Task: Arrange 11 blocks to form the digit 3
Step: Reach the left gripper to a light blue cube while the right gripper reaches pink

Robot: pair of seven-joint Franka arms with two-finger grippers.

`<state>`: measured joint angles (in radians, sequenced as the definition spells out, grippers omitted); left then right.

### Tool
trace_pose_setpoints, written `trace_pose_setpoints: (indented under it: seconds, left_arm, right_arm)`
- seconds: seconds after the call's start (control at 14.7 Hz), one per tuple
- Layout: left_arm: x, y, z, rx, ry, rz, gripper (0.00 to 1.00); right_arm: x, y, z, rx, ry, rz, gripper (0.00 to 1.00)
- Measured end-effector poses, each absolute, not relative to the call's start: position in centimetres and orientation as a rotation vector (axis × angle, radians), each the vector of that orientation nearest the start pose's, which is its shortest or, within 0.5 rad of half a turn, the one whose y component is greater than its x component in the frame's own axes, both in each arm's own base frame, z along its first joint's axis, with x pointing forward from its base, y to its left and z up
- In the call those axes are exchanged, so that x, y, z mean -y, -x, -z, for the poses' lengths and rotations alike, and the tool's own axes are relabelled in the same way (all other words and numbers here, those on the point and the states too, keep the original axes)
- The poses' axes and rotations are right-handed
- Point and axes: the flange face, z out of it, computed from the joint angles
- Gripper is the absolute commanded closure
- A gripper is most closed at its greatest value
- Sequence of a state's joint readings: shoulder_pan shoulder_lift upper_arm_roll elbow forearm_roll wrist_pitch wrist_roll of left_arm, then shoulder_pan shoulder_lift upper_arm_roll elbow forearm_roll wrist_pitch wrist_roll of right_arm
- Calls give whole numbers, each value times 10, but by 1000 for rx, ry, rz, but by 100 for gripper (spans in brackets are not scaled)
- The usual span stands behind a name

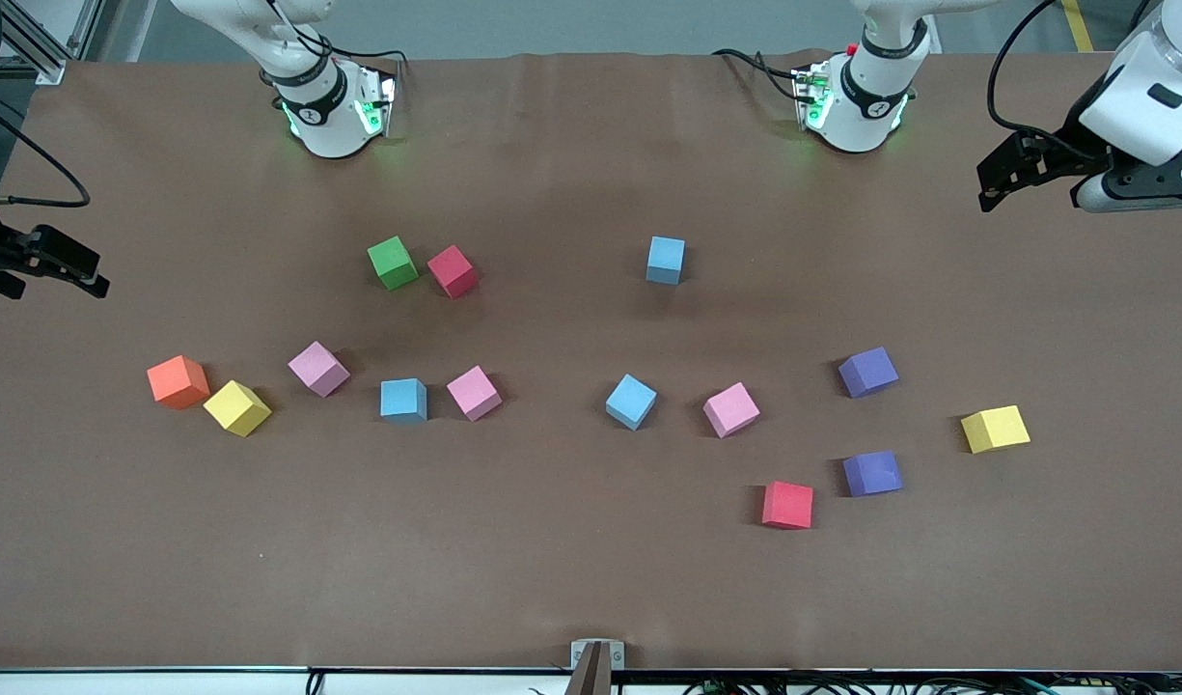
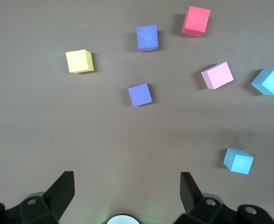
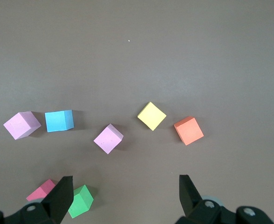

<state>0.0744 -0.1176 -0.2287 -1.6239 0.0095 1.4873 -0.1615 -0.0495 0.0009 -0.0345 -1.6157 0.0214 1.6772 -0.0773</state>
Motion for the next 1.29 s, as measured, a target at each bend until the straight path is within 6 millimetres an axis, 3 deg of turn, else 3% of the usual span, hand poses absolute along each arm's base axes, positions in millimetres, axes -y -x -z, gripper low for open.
trace_pose_setpoints:
  seconds: [0.47,0.61,0.88,1.09,1.29]
  left_arm:
    - [79,-504,-662,25,3107,1,0]
    - [87,-507,-656,4,3115,-12,0]
    - [150,-529,-614,-54,3134,-36,0]
    - [204,-553,-557,2,3172,-79,0]
    - [268,-550,-508,158,3198,-103,0]
  right_arm:
    - [45,-563,-614,-13,3124,101,0]
    - [45,-562,-614,-13,3124,103,0]
    - [45,-562,-615,-13,3124,108,0]
    - [45,-563,-616,-13,3124,111,0]
    - [45,-563,-615,-12,3124,109,0]
